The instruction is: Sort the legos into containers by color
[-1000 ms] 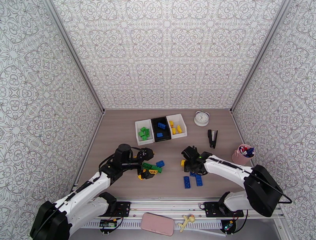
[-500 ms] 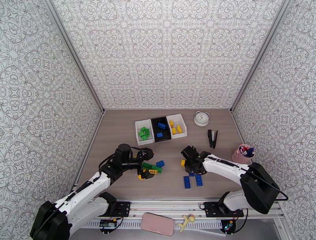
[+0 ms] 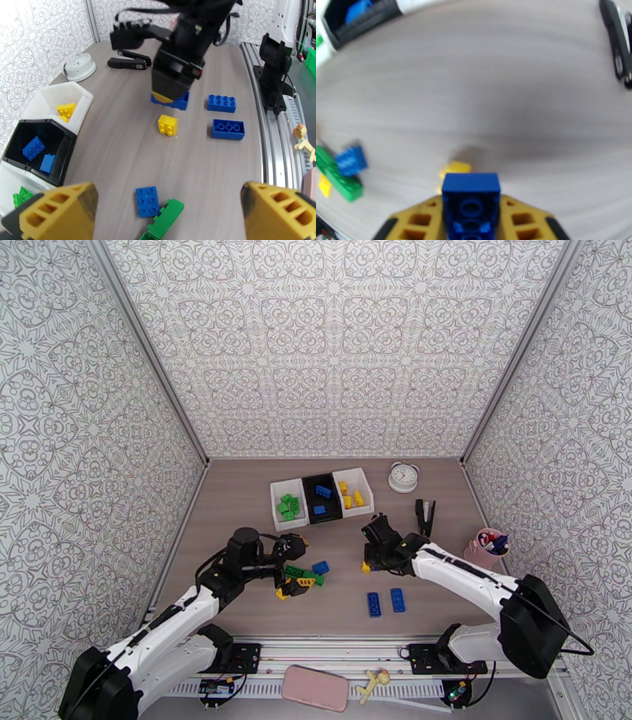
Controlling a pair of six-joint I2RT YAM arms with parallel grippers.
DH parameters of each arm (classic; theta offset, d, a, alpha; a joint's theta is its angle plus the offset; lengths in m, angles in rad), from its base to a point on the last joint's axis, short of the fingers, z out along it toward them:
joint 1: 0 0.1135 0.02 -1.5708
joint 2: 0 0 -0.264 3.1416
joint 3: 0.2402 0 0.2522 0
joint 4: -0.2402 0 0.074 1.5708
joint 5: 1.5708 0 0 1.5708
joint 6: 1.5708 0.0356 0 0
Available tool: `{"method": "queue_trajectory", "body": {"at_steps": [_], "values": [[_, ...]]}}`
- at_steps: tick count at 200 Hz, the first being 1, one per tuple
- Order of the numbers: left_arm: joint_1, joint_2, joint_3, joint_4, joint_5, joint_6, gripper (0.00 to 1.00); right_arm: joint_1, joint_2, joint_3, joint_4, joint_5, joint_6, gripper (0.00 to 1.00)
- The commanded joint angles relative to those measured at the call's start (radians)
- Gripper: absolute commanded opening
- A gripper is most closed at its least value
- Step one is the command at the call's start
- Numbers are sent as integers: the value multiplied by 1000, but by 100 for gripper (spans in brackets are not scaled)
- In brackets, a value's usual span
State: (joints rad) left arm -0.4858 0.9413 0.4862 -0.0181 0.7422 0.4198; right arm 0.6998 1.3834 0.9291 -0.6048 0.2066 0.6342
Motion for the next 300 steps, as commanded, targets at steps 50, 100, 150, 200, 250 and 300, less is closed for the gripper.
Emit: {"method": "queue_trajectory", "body": {"at_steps": [50, 100, 150, 200, 250, 300], "values": [[29, -80, -24, 22, -114, -12, 100, -34, 228, 275, 207, -28, -198, 31], [40, -84, -29, 25, -153, -6, 100, -45, 462, 517, 297, -56, -314, 31], [50, -90, -32, 24, -162, -1, 100, -47, 671, 733, 354, -98, -363, 31], [53, -102, -35, 14, -163, 8, 100, -49, 809, 862, 370, -102, -367, 31], [54, -112, -35, 5, -184, 21, 100, -52, 796, 880, 335, -112, -364, 48], [66, -123, -47, 21, -134, 46, 100, -54, 605, 680, 388, -92, -398, 75]]}}
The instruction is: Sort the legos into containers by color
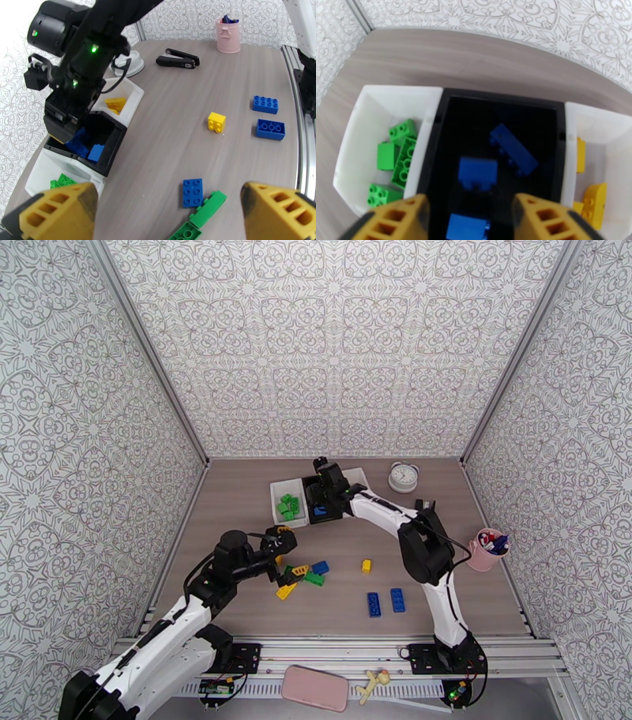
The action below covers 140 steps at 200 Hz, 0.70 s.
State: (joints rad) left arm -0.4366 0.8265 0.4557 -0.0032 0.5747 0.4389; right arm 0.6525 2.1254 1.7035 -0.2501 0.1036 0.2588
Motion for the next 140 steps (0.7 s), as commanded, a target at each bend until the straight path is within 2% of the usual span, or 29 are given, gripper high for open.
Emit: {"method": "queue_trajectory", "body": {"at_steps": [1, 21, 43, 61, 78, 97, 120, 140], "values": [[16, -8, -17, 8, 35, 27, 100, -7, -137, -94, 33, 11, -23, 75], [23, -3, -17, 14, 58, 27, 100, -8, -247, -225, 41, 31, -27, 82], [30, 8, -17, 33, 138, 50, 100, -9, -375, -363, -6, 47, -21, 87], [20, 18, -21, 113, 194, -5, 100, -8, -484, -464, -86, 43, 12, 88], [4, 39, -9, 118, 212, -41, 100, -8, -582, -564, -160, 34, 74, 88], [-16, 63, 4, 76, 216, -16, 100, -8, -665, -644, -268, 30, 164, 88], [-31, 78, 6, 79, 220, -13, 100, -6, -698, -676, -435, -19, 282, 87], [-37, 99, 18, 76, 233, -33, 100, 11, -736, -744, -474, -70, 342, 88]]}}
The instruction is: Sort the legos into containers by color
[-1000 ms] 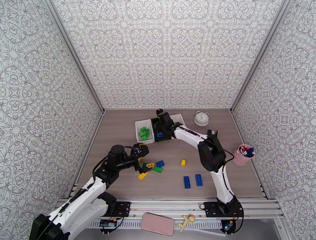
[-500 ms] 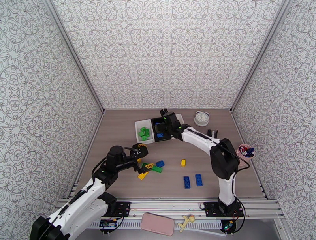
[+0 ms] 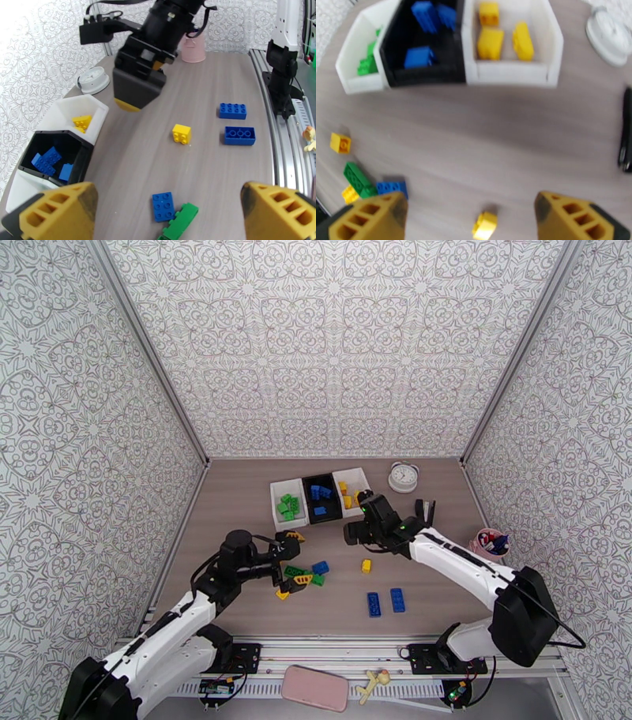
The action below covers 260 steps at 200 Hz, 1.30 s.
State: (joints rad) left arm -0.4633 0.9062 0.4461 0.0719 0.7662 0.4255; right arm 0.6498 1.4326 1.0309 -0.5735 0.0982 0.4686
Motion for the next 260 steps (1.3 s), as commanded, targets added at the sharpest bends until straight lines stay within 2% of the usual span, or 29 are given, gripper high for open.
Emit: {"method": "queue_trajectory", "body": {"at_steps": [1, 47, 98, 123, 187, 205, 236, 260], "values": [[-10, 20, 28, 1, 43, -20, 100, 15, -45, -75, -151, -67, 135, 88], [-9, 49, 35, -69, 41, 18, 100, 84, -59, -150, -260, -84, 192, 89], [16, 81, 50, -103, 50, 21, 100, 153, 5, -184, -263, -122, 225, 90], [18, 73, 38, -96, 66, 43, 100, 189, 34, -198, -244, -157, 229, 87], [24, 74, 49, -127, 71, 42, 100, 202, 113, -219, -227, -145, 218, 69], [25, 72, 48, -130, 79, 51, 100, 203, 130, -218, -233, -122, 214, 62], [20, 52, 27, -109, 74, 59, 100, 202, 127, -200, -252, -85, 212, 41], [21, 46, 25, -107, 67, 60, 100, 202, 103, -189, -244, -66, 209, 36]]}}
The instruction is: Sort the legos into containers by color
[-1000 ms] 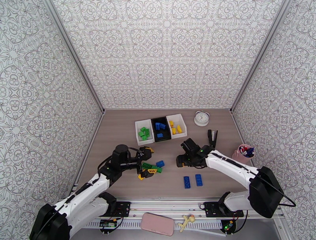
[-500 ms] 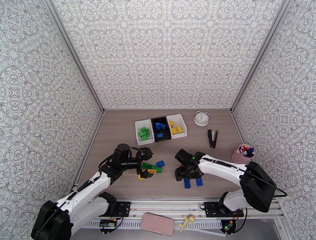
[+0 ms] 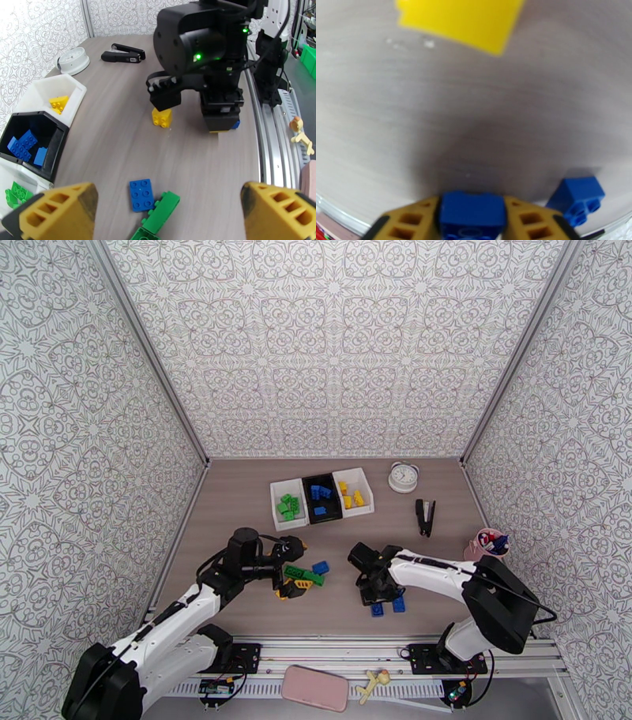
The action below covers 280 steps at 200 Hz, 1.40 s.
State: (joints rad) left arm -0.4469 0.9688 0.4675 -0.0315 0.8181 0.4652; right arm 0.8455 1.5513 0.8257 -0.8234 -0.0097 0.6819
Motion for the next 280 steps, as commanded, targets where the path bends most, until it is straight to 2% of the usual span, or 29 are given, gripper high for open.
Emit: {"method": "queue_trajectory", "body": {"at_steps": [1, 46, 70, 106, 142, 171, 207, 239, 280], "values": [[4, -16, 4, -4, 14, 20, 100, 6, -15, 16, 6, 44, -4, 36], [-6, -27, 2, -10, -21, 19, 100, 6, -55, 58, 14, 129, -13, 32], [-10, -53, -17, 28, -56, 8, 100, 5, -99, 72, 42, 229, -23, 31], [-31, -95, -47, 82, -174, -21, 100, 2, -125, 130, 154, 320, -48, 29], [-62, -101, -55, 118, -325, -46, 100, -16, -80, 208, 323, 404, -151, 29], [-131, -104, -56, 174, -473, -108, 100, -71, -27, 270, 469, 404, -265, 29], [-186, -121, -86, 233, -563, -185, 100, -138, 56, 348, 629, 333, -359, 28], [-232, -146, -89, 201, -706, -259, 100, -151, 179, 467, 715, 300, -443, 28], [-258, -219, -119, 151, -776, -295, 100, -162, 353, 628, 780, 279, -487, 28]]}}
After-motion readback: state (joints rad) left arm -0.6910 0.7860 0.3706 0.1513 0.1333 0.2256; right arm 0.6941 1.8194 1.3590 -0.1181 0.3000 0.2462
